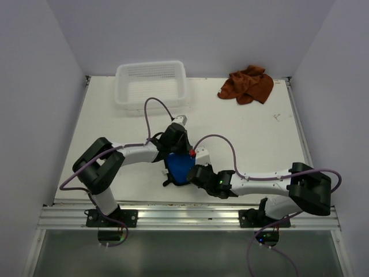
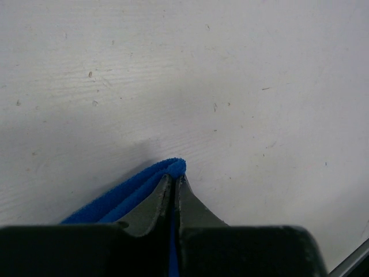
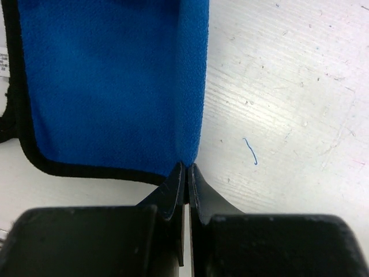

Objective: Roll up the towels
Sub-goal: Roll the towel

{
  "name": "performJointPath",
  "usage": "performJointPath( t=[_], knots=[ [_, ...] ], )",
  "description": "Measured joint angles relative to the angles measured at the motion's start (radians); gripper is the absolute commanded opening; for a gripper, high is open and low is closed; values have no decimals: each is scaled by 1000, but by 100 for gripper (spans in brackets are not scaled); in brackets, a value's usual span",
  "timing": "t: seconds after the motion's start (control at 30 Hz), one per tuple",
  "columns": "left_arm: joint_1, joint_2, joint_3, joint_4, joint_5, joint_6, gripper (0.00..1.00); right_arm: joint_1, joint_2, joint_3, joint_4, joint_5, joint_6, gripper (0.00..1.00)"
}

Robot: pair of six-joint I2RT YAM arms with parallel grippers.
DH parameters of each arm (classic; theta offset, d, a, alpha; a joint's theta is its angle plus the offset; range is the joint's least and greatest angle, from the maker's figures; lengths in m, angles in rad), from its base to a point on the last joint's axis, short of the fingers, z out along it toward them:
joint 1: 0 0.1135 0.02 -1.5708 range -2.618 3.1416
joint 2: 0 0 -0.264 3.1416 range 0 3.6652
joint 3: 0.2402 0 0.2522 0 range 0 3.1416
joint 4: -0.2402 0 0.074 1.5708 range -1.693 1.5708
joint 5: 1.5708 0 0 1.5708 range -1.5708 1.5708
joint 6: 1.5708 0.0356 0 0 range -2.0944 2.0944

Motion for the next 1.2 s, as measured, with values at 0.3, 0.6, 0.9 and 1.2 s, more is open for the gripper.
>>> performJointPath(
  t=[0.3, 0.6, 0.9, 1.2],
  knots=[
    [21, -8, -45, 82, 68, -19, 0, 70, 61, 72, -106, 114, -1, 0],
    [45, -27, -105, 150, 120, -28, 0, 146, 175, 162, -226, 234, -2, 0],
    [56, -46, -146, 182, 146, -29, 0, 222, 314, 256, -328, 335, -4, 0],
    [77, -50, -185, 193, 157, -29, 0, 257, 442, 332, -383, 374, -53, 0]
  ],
)
